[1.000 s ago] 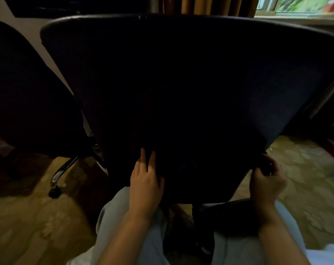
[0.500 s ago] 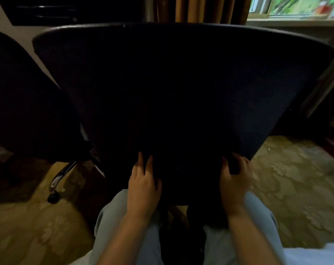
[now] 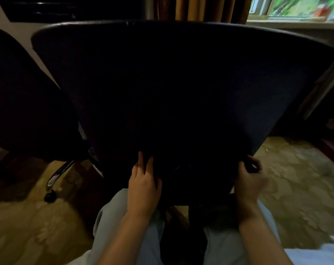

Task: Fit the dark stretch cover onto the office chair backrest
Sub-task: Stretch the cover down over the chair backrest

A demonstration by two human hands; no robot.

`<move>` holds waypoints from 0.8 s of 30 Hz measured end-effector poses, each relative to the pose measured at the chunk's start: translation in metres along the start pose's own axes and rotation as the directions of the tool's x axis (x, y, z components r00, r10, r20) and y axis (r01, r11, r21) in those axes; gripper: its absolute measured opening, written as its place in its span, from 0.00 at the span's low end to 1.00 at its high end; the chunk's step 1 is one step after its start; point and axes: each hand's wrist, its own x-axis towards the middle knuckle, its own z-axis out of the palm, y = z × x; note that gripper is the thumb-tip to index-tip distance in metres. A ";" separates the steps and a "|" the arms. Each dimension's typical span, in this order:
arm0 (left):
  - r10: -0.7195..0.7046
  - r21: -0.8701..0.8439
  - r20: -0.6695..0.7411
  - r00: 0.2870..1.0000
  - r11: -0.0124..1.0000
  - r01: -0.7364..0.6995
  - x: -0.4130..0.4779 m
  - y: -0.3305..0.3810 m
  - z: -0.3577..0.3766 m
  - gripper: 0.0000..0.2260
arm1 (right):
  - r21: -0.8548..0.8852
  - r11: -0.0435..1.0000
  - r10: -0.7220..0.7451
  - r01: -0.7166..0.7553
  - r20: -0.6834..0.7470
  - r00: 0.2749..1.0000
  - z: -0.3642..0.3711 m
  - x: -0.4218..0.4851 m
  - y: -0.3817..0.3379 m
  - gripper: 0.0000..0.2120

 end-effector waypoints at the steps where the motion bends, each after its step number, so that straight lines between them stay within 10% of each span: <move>1: -0.003 -0.001 0.008 1.000 1.000 0.003 0.000 0.001 0.000 0.30 | -0.034 0.999 -0.033 0.035 0.061 0.998 0.005 -0.008 -0.002 0.09; 6: 0.023 0.024 -0.012 1.000 0.999 -0.023 -0.001 -0.007 -0.003 0.28 | -0.138 0.977 -0.120 0.163 0.278 0.953 0.016 -0.030 -0.007 0.09; 16: 0.065 0.033 -0.036 0.997 0.997 -0.063 0.002 -0.021 -0.008 0.25 | -0.137 0.989 0.047 -0.058 -0.082 0.996 -0.035 0.039 0.041 0.06; 24: -0.006 -0.051 0.010 1.000 0.999 0.006 -0.002 0.002 -0.002 0.28 | -0.096 0.991 0.093 -0.089 0.041 0.995 0.014 -0.013 -0.011 0.07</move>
